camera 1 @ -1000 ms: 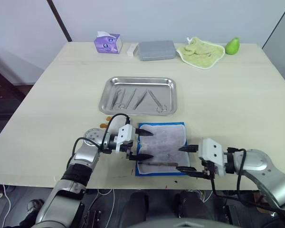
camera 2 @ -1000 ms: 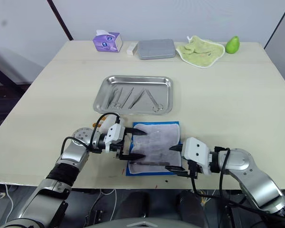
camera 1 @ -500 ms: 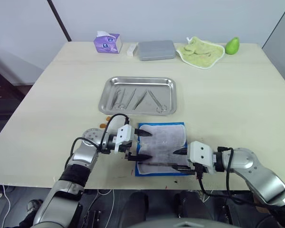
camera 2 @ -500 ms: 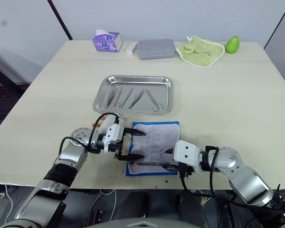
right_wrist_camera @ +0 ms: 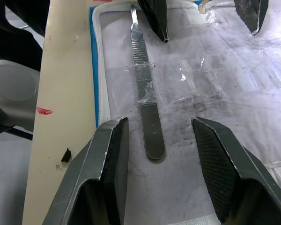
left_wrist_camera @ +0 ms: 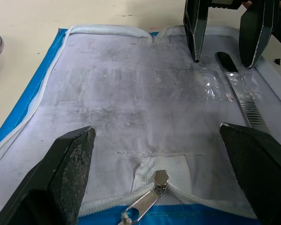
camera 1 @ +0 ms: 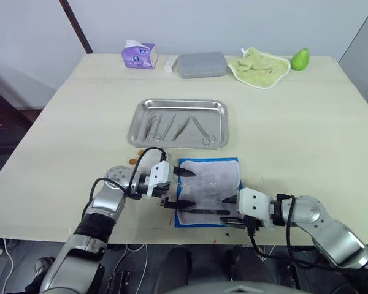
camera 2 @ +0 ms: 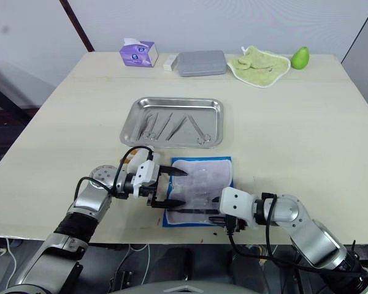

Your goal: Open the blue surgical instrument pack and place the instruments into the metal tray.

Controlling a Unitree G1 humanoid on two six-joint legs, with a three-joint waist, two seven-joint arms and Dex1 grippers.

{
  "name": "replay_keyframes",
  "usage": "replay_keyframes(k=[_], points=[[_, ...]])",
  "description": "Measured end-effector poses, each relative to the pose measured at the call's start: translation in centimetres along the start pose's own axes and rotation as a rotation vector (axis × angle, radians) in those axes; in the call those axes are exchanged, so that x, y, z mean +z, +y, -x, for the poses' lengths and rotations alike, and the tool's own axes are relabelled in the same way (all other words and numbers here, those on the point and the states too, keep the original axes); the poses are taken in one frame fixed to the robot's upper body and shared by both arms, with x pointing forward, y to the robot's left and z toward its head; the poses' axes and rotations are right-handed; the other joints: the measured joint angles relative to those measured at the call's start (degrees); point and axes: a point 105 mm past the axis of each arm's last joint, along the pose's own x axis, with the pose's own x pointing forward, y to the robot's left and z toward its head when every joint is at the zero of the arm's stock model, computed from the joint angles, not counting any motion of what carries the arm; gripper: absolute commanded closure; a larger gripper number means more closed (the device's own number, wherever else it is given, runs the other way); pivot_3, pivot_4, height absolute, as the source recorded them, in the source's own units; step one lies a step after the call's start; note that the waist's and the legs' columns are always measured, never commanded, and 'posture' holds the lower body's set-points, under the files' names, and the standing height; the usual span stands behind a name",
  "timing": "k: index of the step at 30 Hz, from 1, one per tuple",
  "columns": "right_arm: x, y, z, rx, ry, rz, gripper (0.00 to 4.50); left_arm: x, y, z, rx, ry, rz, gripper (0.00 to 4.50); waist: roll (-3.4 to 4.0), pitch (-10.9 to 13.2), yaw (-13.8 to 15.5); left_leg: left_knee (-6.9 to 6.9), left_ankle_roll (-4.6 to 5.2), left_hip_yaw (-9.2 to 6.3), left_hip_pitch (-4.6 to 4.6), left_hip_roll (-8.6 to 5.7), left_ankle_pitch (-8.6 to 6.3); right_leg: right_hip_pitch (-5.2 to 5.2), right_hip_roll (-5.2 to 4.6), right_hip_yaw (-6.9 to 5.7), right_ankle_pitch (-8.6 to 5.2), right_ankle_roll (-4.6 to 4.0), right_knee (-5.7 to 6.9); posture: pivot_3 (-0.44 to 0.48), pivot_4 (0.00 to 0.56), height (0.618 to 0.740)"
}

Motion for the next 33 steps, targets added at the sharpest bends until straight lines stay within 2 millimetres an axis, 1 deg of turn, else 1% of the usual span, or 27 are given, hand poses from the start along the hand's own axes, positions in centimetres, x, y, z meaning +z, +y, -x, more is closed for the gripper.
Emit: replay_keyframes(k=[5,14,18,22,24,27,28,29,30,31,33], points=[[-0.1,0.4,-0.4,0.002,0.006,-0.026,2.09,0.0,0.1,0.0,0.004,0.003,0.005,0.0,-0.12,-0.11,-0.01,0.0,0.0,-0.02,0.03,0.01,0.0,0.01,0.01,-0.01,0.0,0.0,0.03,0.0,0.15,0.74],[-0.4,0.3,-0.9,0.008,0.009,-0.038,2.09,0.1,0.0,0.1,0.006,0.008,0.007,0.0,-0.31,-0.36,-0.12,0.04,0.0,-0.04,0.11,0.11,0.0,0.06,0.15,0.0,-0.01,0.0,0.07,0.0,0.15,0.74],[-0.7,0.5,-1.1,0.014,-0.011,-0.034,2.09,0.0,-0.1,0.1,0.007,0.01,0.013,0.0,-0.34,-0.49,-0.15,0.03,0.0,-0.05,0.12,0.16,0.0,0.06,0.21,0.01,-0.01,-0.01,0.07,0.0,0.15,0.74],[-0.9,0.6,-1.8,0.006,-0.057,-0.051,2.09,-0.2,-0.2,0.3,0.009,0.02,0.023,0.0,-0.55,-0.94,-0.67,0.01,0.0,-0.06,0.19,0.27,0.0,0.1,0.34,0.02,0.0,-0.04,0.07,0.0,0.15,0.74],[-0.9,0.6,-1.9,0.006,-0.066,-0.052,2.09,-0.3,-0.3,0.3,0.009,0.021,0.027,0.0,-0.51,-1.09,-0.92,-0.01,0.0,-0.07,0.21,0.28,0.0,0.1,0.34,0.02,0.0,-0.05,0.07,0.0,0.15,0.74],[-1.1,0.9,-2.1,0.028,-0.072,-0.047,2.95,-0.4,-0.4,0.3,0.008,0.025,0.031,0.0,-0.55,-1.41,-1.03,-0.09,0.0,-0.06,0.26,0.28,0.0,0.11,0.35,0.03,-0.03,-0.1,0.06,0.0,0.15,0.74],[-1.1,1.4,-2.3,0.053,-0.075,-0.04,3.66,-0.5,-0.4,0.3,0.008,0.028,0.034,0.0,-0.6,-1.6,-1.06,-0.15,0.0,-0.06,0.32,0.28,0.0,0.13,0.36,0.04,-0.03,-0.11,0.06,0.0,0.15,0.74],[-1.1,1.4,-2.3,0.055,-0.074,-0.04,3.66,-0.5,-0.4,0.3,0.008,0.03,0.035,0.0,-0.62,-1.65,-1.07,-0.18,0.0,-0.06,0.36,0.28,0.0,0.14,0.37,0.05,-0.04,-0.11,0.06,0.0,0.15,0.74],[-1.1,1.4,-2.4,0.053,-0.072,-0.037,4.22,-0.6,-0.4,0.3,0.007,0.031,0.036,0.0,-0.63,-1.71,-1.06,-0.22,0.0,-0.05,0.47,0.29,0.0,0.24,0.38,0.06,-0.05,-0.14,0.06,0.0,0.15,0.74],[-1.2,1.4,-2.4,0.054,-0.072,-0.036,4.37,-0.6,-0.4,0.2,0.007,0.031,0.038,0.0,-0.64,-1.72,-1.04,-0.26,0.0,-0.02,0.57,0.29,0.0,0.29,0.37,0.08,-0.07,-0.17,0.05,0.0,0.15,0.74],[-1.2,1.4,-2.4,0.056,-0.07,-0.039,4.38,-0.7,-0.5,0.2,0.005,0.036,0.042,0.0,-0.66,-1.72,-1.03,-0.42,0.0,0.03,0.99,0.29,-0.01,0.57,0.34,0.11,-0.16,-0.28,-0.02,0.0,0.15,0.74]])
